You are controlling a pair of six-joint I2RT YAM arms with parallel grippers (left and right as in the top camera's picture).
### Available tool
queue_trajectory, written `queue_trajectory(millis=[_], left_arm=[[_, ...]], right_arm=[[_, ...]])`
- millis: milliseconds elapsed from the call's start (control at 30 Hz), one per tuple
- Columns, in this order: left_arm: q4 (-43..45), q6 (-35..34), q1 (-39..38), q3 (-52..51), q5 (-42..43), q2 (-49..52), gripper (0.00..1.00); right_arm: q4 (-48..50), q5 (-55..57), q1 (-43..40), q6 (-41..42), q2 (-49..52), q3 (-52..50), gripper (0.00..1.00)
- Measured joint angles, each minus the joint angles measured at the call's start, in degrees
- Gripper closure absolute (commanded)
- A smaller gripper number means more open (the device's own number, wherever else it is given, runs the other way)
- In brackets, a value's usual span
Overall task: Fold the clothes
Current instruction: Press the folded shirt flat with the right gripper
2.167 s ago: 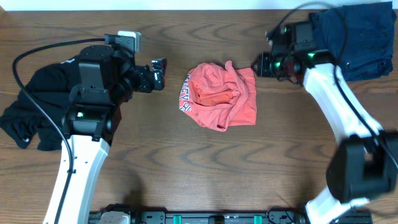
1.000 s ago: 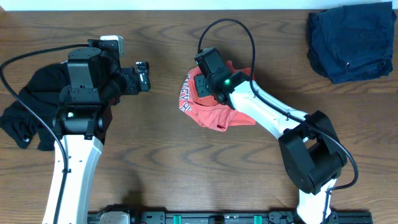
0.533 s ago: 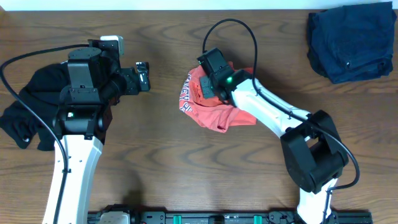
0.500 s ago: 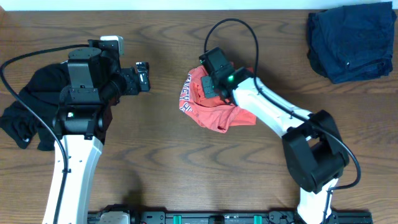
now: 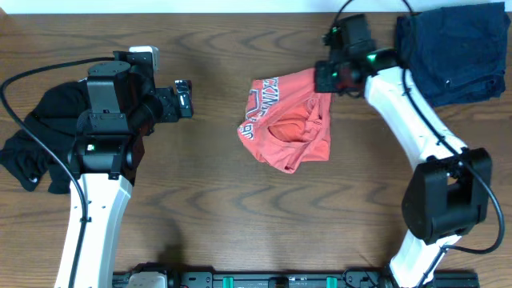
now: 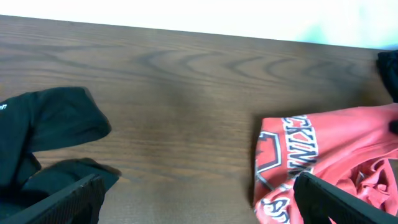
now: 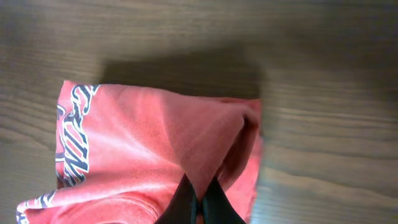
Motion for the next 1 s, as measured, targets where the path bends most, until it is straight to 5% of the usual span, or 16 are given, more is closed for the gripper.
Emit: queue_trajectory(millis=[133, 200, 467, 1000], left_arm=[[0.0, 0.0, 0.0, 0.0, 0.0, 0.0, 0.02], [0.0, 0.0, 0.0, 0.0, 0.0, 0.0, 0.02], [-0.8, 0.0, 0.0, 0.0, 0.0, 0.0, 0.02], [-0.9, 0.0, 0.0, 0.0, 0.0, 0.0, 0.02]], right_arm=[[0.2, -1.5, -2.2, -1.3, 0.0, 0.0, 0.45], [0.3, -2.6, -3.2, -2.4, 0.0, 0.0, 0.33], [-2.5, -12.2, -2.3, -7.9, -0.1, 0.0, 0.37], [-9.0, -13.6, 13.6, -17.2, -0.5, -2.0, 0.45]])
